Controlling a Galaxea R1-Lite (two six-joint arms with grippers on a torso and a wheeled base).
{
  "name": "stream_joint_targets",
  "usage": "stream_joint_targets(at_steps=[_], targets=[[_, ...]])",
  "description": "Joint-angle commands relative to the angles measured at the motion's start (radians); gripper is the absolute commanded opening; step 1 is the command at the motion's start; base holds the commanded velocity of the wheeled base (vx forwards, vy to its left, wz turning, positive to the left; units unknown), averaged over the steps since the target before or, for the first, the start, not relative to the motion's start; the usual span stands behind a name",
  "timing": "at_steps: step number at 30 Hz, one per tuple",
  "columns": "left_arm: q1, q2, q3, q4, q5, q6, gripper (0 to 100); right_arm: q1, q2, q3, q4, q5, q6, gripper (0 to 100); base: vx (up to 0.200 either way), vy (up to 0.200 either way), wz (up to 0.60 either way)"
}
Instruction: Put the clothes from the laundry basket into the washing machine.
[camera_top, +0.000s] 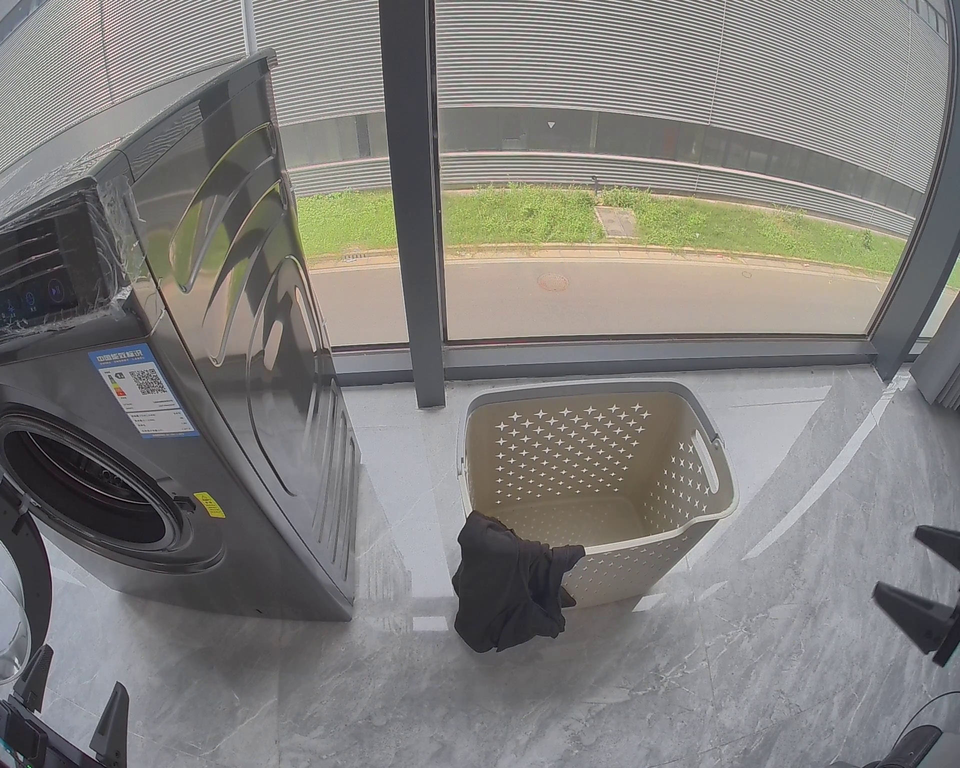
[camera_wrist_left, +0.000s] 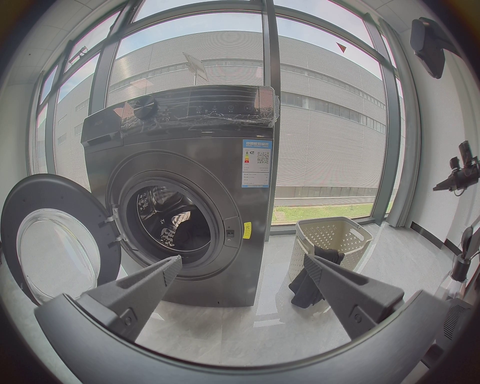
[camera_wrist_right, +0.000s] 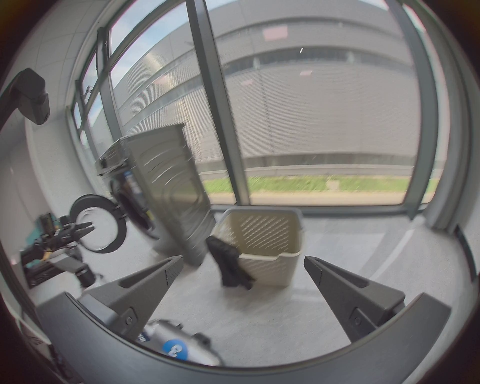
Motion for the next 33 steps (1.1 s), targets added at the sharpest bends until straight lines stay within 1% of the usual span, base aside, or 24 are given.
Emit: stream_joint_targets(at_steps=[1,2,3,4,5,8,14,15,17,18,19,21,23,24,25,29,32,33], targets=[[0.0,-0.016,0.018,-0.001,0.001,0.004,100,0.266,0.413,-0.004,-0.062,0.044,0.108,100,0.0,0.0,0.0],[0.0,-0.016,0.018,-0.001,0.001,0.004,100,0.271,0.433,-0.004,-0.08,0.044,0.115,100,0.0,0.0,0.0],[0.0,-0.016,0.018,0.001,-0.002,0.008,100,0.283,0.489,-0.004,-0.145,0.038,0.135,100,0.0,0.0,0.0],[0.0,-0.016,0.018,-0.001,-0.002,0.008,100,0.283,0.496,-0.004,-0.154,0.036,0.137,100,0.0,0.0,0.0],[0.0,-0.016,0.018,0.001,-0.004,0.016,100,0.289,0.565,0.003,-0.248,0.027,0.141,100,0.0,0.0,0.0],[0.0,-0.016,0.018,-0.001,-0.008,0.014,100,0.308,0.666,0.013,-0.349,0.012,0.144,100,0.0,0.0,0.0],[0.0,-0.016,0.018,-0.001,-0.007,0.008,100,0.314,0.833,0.003,-0.429,0.001,0.149,100,0.0,0.0,0.0],[0.002,-0.016,0.018,-0.001,-0.007,0.008,100,0.314,0.836,0.003,-0.432,0.001,0.151,100,0.0,0.0,0.0],[0.0,-0.016,0.018,-0.001,-0.005,0.007,100,0.314,0.904,-0.001,-0.492,0.001,0.178,100,0.0,0.0,0.0],[0.0,-0.016,0.018,-0.001,-0.005,0.007,100,0.314,0.904,-0.001,-0.492,0.001,0.178,100,0.0,0.0,0.0],[0.0,-0.016,0.018,-0.001,-0.005,0.008,100,0.316,0.97,-0.004,-0.55,-0.002,0.201,100,0.0,0.0,0.0],[0.0,-0.016,0.018,-0.001,-0.007,0.01,100,0.314,1.022,-0.004,-0.604,-0.019,0.218,100,0.0,0.0,0.0],[0.0,-0.016,0.018,0.001,-0.008,0.013,100,0.316,1.075,0.005,-0.671,-0.059,0.24,100,0.0,0.0,0.0],[0.0,-0.016,0.018,-0.001,-0.008,0.013,100,0.317,1.079,0.006,-0.676,-0.062,0.24,100,0.0,0.0,0.0],[0.0,-0.016,0.018,0.001,-0.008,0.014,100,0.32,1.118,0.017,-0.722,-0.082,0.258,100,0.0,0.0,0.0],[0.0,-0.016,0.018,0.001,-0.008,0.013,100,0.332,1.16,0.026,-0.771,-0.086,0.266,100,0.0,0.0,0.0],[0.0,-0.016,0.018,0.001,-0.008,0.016,100,0.332,1.2,0.013,-0.792,-0.088,0.267,100,0.0,0.2,0.0],[0.0,-0.016,0.018,-0.001,-0.008,0.016,100,0.332,1.212,0.006,-0.8,-0.088,0.267,100,0.0,0.0,0.0]])
